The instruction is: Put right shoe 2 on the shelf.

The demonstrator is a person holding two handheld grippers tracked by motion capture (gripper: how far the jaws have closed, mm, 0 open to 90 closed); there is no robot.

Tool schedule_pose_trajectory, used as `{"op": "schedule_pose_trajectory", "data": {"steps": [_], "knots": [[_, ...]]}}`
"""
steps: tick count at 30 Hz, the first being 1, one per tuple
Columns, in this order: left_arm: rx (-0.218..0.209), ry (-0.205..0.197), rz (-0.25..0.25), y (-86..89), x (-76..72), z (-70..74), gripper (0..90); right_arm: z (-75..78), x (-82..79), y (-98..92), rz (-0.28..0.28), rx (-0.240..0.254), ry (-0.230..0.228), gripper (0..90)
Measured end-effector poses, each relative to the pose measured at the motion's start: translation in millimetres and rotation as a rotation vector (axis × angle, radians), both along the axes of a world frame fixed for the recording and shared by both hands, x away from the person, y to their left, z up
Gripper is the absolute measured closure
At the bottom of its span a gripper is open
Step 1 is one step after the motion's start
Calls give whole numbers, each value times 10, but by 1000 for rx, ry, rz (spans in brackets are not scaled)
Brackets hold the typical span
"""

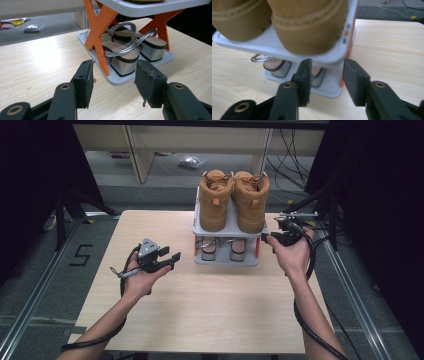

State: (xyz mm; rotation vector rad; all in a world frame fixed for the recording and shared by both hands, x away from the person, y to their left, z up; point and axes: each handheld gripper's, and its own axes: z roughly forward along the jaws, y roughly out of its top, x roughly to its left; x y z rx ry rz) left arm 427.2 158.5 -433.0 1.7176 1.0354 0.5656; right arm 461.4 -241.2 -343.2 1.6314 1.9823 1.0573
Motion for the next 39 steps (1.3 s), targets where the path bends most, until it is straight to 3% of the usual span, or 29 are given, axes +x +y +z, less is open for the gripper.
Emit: {"op": "schedule_pose_trajectory", "data": {"steps": [1, 2, 5, 6, 8, 9, 11, 12, 15, 16, 19, 21, 22, 24, 34, 38, 39], "knots": [[3, -2, 3, 16, -12, -17, 479, -23, -29, 0, -11, 16, 7, 579], [4, -3, 4, 24, -19, -25, 476, -89, -60, -44, 3, -8, -2, 573], [9, -10, 9, 52, -55, -52, 470, -165, -126, -86, -8, 3, 16, 562], [3, -12, 11, 53, -65, -60, 468, -215, -141, -133, 2, -22, 5, 555], [3, -13, 10, 65, -92, -79, 467, -275, -191, -168, -5, -9, 9, 550], [5, -14, 12, 68, -105, -87, 467, -298, -203, -202, 12, -29, 4, 548], [4, -15, 8, 74, -131, -109, 465, -342, -264, -204, -18, 9, 16, 548], [6, -14, 8, 80, -144, -117, 464, -386, -284, -257, 12, -15, -20, 546], [5, -25, 9, 102, -173, -149, 461, -460, -348, -325, 13, -9, -7, 536], [12, -20, 14, 112, -190, -158, 460, -498, -369, -358, 15, -29, -18, 534], [17, -23, 24, 148, -224, -207, 459, -593, -436, -436, 3, -4, 1, 531], [16, -20, 29, 176, -254, -250, 457, -651, -467, -466, -22, -13, 10, 528], [11, -23, 26, 188, -259, -273, 457, -688, -503, -505, -3, 2, 10, 526], [15, -18, 35, 200, -275, -288, 455, -750, -561, -517, -45, 24, 37, 523], [18, -21, 68, 324, -408, -477, 446, -1048, -770, -661, -49, 39, -14, 507], [6, -19, 93, 383, -446, -555, 444, -1186, -855, -718, -71, 29, 32, 490], [9, -19, 103, 401, -458, -579, 443, -1232, -857, -724, -71, 38, 22, 487]]}}
